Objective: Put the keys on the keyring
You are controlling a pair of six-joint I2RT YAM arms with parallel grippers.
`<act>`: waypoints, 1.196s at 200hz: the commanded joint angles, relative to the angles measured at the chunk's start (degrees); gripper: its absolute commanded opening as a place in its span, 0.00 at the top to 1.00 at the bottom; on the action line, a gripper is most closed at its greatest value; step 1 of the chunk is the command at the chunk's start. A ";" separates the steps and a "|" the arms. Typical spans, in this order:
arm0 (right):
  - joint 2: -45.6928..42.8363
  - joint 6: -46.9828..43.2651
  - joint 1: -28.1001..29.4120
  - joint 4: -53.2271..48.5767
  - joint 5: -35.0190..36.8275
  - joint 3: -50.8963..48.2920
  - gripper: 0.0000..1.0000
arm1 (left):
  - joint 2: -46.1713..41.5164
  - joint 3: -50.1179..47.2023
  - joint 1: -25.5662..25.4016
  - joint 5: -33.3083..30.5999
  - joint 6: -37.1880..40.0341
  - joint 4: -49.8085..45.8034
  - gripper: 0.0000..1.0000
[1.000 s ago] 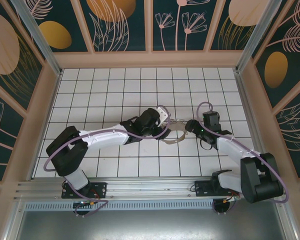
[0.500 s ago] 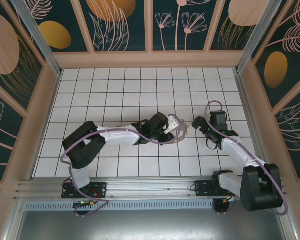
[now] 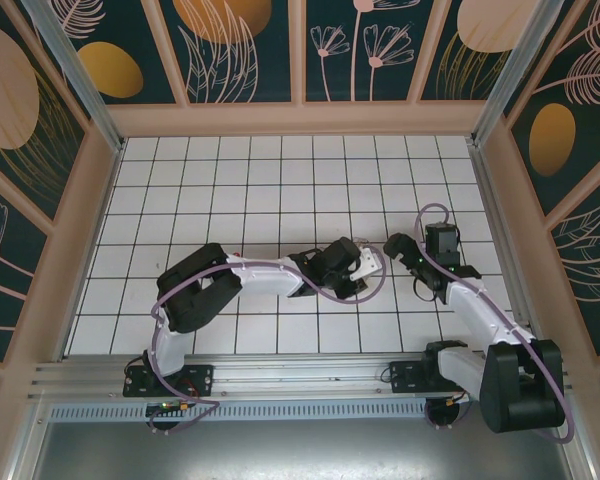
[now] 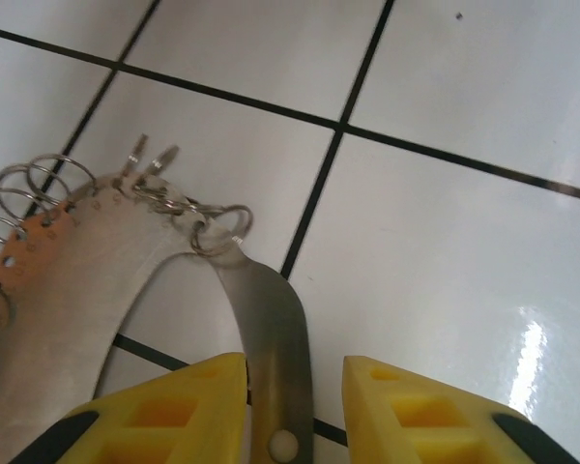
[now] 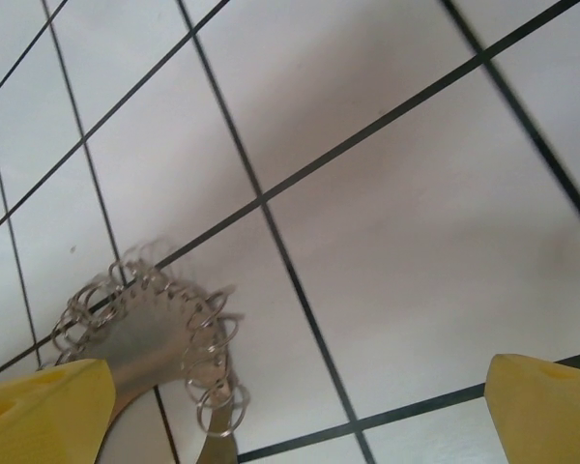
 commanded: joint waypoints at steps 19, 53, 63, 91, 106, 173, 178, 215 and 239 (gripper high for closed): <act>-1.36 -1.58 0.80 1.15 -7.07 -2.18 0.12 | -5.70 -5.27 0.56 -4.89 -5.55 9.92 0.67; 0.36 -1.37 3.51 2.80 -7.52 -2.83 0.25 | -10.52 -9.11 3.47 -7.52 -12.85 13.86 0.65; 1.57 -1.33 4.60 3.22 -7.10 -2.53 0.29 | -11.95 -9.85 4.65 -8.11 -14.75 14.00 0.64; 5.55 -0.98 6.96 5.00 -6.21 -1.51 0.34 | -15.64 -11.46 6.67 -10.41 -18.37 13.03 0.61; 7.67 -0.64 7.71 5.86 -5.43 -0.95 0.37 | -17.24 -11.76 7.22 -11.38 -19.60 11.63 0.58; 13.27 -0.32 8.13 9.00 -3.60 0.45 0.47 | -23.28 -17.93 7.44 -14.40 -22.78 11.46 0.53; 13.63 -0.41 8.15 8.99 -3.43 0.71 0.47 | -23.62 -18.43 7.48 -14.53 -22.90 11.58 0.52; 16.48 -0.97 8.09 9.49 -2.76 2.60 0.50 | -25.27 -21.02 7.49 -14.87 -23.36 12.46 0.52; 18.79 -1.40 8.12 9.64 -2.67 3.93 0.55 | -25.80 -21.95 7.52 -15.05 -23.46 12.96 0.51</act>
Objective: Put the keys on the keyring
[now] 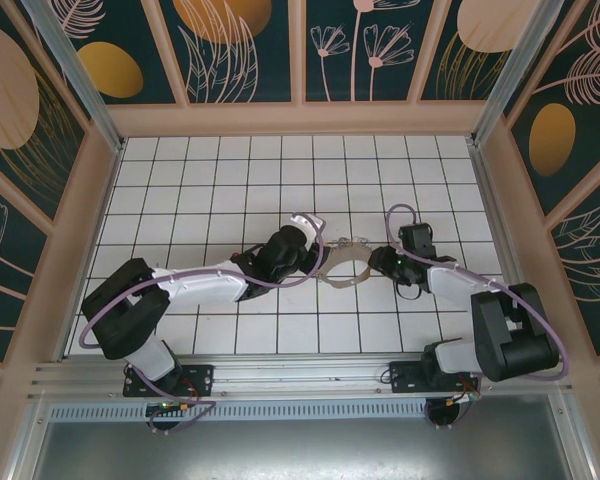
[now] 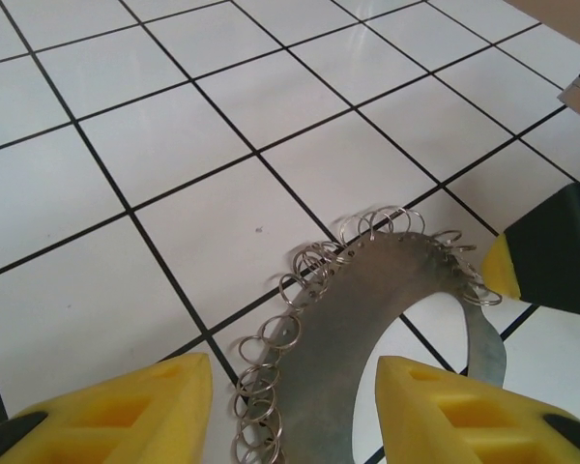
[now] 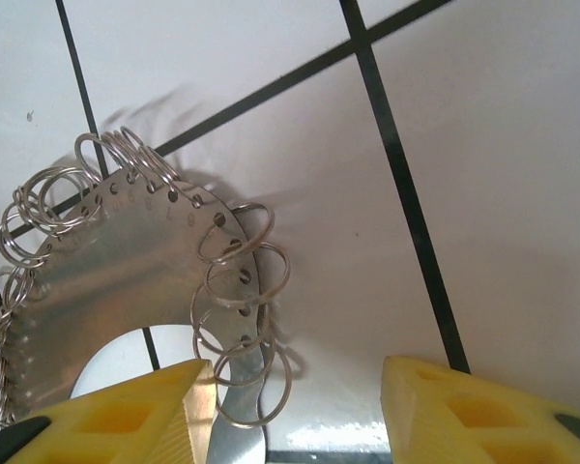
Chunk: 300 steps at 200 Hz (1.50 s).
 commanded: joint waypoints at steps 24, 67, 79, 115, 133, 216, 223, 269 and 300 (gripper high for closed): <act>4.46 -0.89 0.52 2.22 1.13 3.71 0.64 | -2.68 -1.67 0.00 -1.10 -0.91 2.30 0.51; 6.80 -1.51 0.99 2.31 0.66 6.15 0.68 | -3.76 -2.67 -0.02 -0.77 -1.05 2.83 0.51; 7.60 -1.92 1.10 2.40 0.22 6.89 0.68 | -4.01 -2.88 0.01 -0.75 -1.09 2.98 0.51; 10.78 -2.39 2.75 2.88 -0.79 9.60 0.68 | -4.64 -3.19 0.04 -0.62 -1.01 3.03 0.50; 12.29 -2.39 3.98 2.97 -1.15 10.99 0.72 | -4.81 -3.37 0.05 -0.49 -1.01 3.12 0.50; 6.89 2.31 7.91 0.90 4.07 12.47 0.63 | -4.80 -3.03 -0.02 0.63 -1.46 3.21 0.50; 5.79 3.22 7.91 0.33 4.69 12.25 0.61 | -4.78 -2.94 -0.03 0.90 -1.71 3.23 0.50; 1.95 6.20 8.00 -0.56 4.65 9.33 0.54 | -4.47 -2.33 0.00 0.94 -2.08 3.56 0.49; 2.32 1.08 8.22 -0.50 3.42 8.51 0.54 | -4.95 -2.65 0.03 -0.19 -1.87 3.65 0.46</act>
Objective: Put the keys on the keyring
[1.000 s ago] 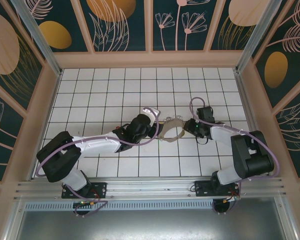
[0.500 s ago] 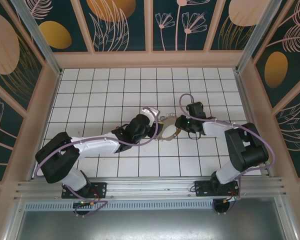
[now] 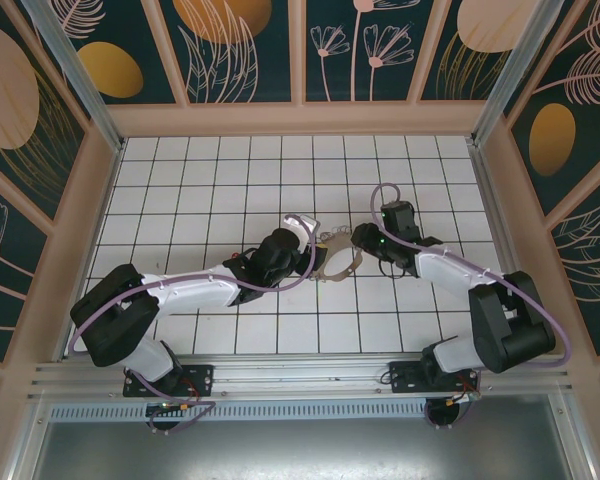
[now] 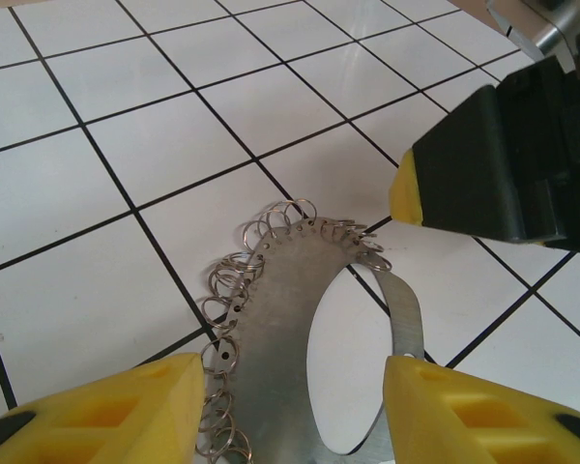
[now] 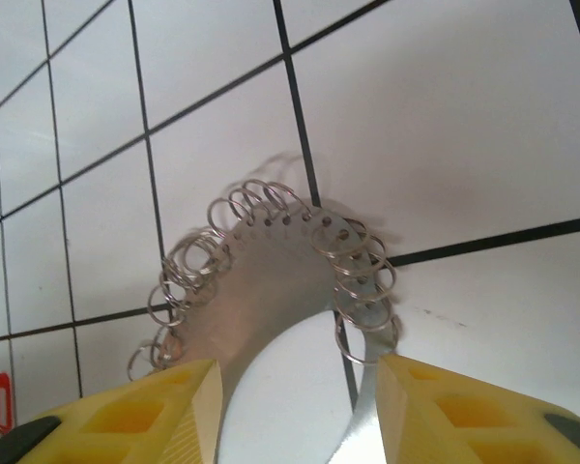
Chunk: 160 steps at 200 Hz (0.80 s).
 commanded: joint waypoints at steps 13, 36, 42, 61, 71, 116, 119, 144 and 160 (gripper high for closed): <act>0.16 -4.47 0.58 -1.01 -1.66 -1.43 0.54 | -1.79 0.26 0.06 -1.10 -0.52 1.92 0.46; 1.72 -5.72 0.93 -0.24 -2.95 -0.62 0.54 | -1.93 0.07 0.02 -1.39 -0.41 1.74 0.45; 2.17 -5.94 1.20 -0.18 -3.13 -0.28 0.54 | -1.93 0.08 0.04 -1.47 -0.45 1.72 0.44; 3.57 -6.25 2.11 0.00 -3.18 0.78 0.54 | -1.70 0.03 0.02 -1.56 -0.55 1.66 0.44; 4.38 -6.35 2.58 0.25 -3.27 1.28 0.54 | -1.65 0.00 0.05 -1.56 -0.63 1.64 0.44; 6.72 -6.61 3.40 0.84 -3.01 2.66 0.55 | -1.45 0.00 -0.01 -1.72 -0.70 1.67 0.44; 6.86 -6.69 3.40 0.84 -2.93 2.79 0.55 | -1.42 -0.01 -0.01 -1.66 -0.69 1.62 0.44; 7.65 -7.26 3.38 0.53 -2.44 3.98 0.55 | -1.12 -0.02 0.02 -1.56 -0.80 1.70 0.44; 8.19 -7.63 3.40 0.38 -1.81 4.69 0.55 | -0.97 -0.04 0.05 -1.47 -0.86 1.72 0.44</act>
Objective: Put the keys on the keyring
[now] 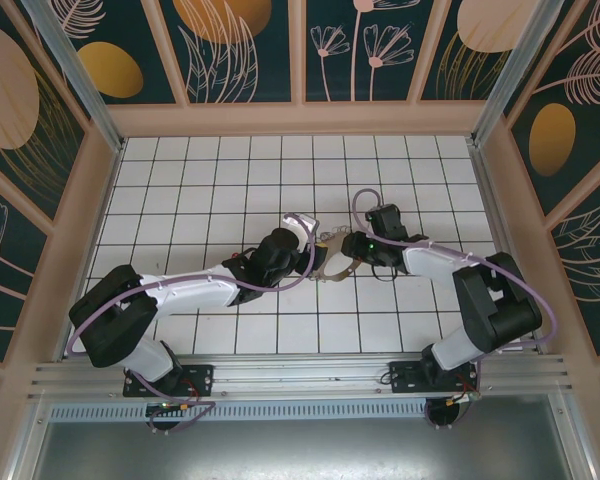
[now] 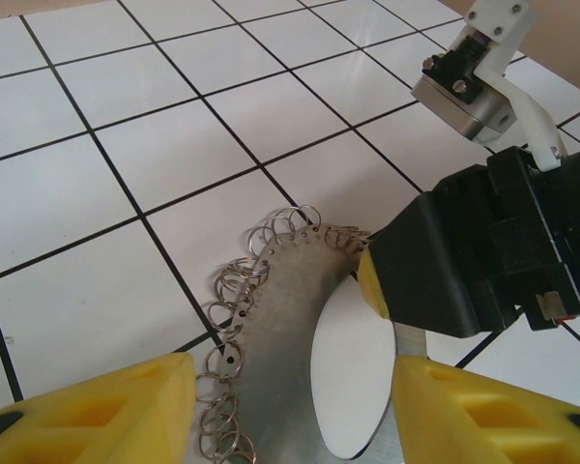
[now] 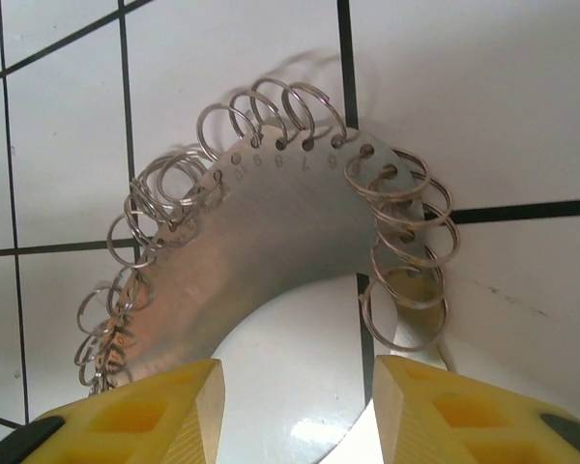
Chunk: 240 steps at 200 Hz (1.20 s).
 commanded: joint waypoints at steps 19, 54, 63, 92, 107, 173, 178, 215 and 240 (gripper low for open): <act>2.09 -2.11 0.32 0.15 1.66 3.10 0.55 | -0.46 -0.06 0.03 -0.77 -0.85 1.81 0.44; 4.16 -3.14 -0.06 -0.30 2.73 4.06 0.56 | -0.46 -0.16 0.01 -0.92 -0.86 1.82 0.44; 4.49 -3.40 -0.15 -0.35 2.91 4.18 0.56 | -0.43 -0.21 0.06 -0.83 -0.87 1.83 0.44; 5.03 -4.02 -0.72 -0.75 3.66 4.61 0.56 | -0.70 -0.45 0.04 -0.84 -0.97 1.93 0.44; 4.97 -4.46 -0.93 -1.04 4.06 4.79 0.56 | -0.65 -0.61 0.02 -0.84 -0.96 2.02 0.44; 4.94 -5.95 -0.95 -2.23 5.99 5.30 0.56 | -0.69 -0.74 -0.01 -0.89 -1.00 2.42 0.44; 4.97 -6.08 -0.96 -2.30 6.10 5.29 0.56 | -0.73 -0.82 0.04 -0.85 -1.00 2.43 0.44; 4.42 -7.99 -0.65 -3.99 7.81 5.53 0.60 | -0.55 -0.84 -0.02 -0.79 -1.11 2.59 0.44; 3.67 -9.04 -0.01 -5.35 9.90 5.49 0.62 | -0.66 -1.05 0.06 -0.93 -1.13 2.75 0.44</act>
